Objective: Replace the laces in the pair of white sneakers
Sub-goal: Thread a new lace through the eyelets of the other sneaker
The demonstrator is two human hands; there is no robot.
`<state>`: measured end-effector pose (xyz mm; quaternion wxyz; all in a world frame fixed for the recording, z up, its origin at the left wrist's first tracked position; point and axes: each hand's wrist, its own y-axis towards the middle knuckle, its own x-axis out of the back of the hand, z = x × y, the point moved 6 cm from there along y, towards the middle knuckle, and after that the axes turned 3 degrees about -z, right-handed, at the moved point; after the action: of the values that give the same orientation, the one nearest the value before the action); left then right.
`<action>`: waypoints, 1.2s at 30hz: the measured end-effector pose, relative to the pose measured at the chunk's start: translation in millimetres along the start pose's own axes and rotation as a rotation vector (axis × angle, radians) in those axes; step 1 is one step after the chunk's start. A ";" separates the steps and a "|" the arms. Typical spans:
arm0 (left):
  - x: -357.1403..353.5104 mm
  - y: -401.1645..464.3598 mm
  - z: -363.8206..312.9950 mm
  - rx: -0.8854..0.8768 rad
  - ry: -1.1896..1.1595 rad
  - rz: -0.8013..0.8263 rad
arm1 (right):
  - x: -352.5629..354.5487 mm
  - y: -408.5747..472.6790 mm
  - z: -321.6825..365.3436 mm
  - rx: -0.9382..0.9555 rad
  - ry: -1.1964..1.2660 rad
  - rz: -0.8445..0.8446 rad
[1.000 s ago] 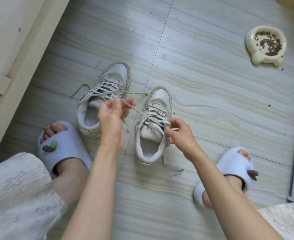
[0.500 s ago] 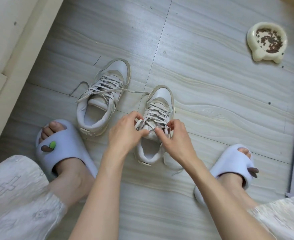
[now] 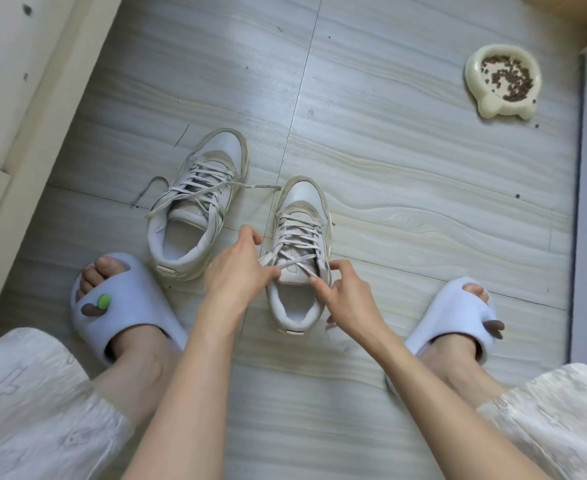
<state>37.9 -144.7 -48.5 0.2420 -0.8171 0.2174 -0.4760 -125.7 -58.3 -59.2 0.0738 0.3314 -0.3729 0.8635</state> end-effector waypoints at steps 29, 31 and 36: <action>7.6 -73.3 12.1 -0.105 -0.001 0.193 | 71.9 -24.6 -26.1 -0.006 0.089 0.185; 6.9 -79.9 14.1 -0.115 0.047 0.238 | 68.2 -24.7 -30.2 -0.005 0.068 0.165; 6.5 -88.5 19.9 -0.139 0.020 0.235 | 72.5 -28.4 -43.5 -0.018 -0.230 -0.125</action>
<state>69.4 -75.0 0.6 0.2369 -0.7960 0.3464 -0.4361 -193.3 -16.6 -18.7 0.0869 0.4503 -0.3652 0.8102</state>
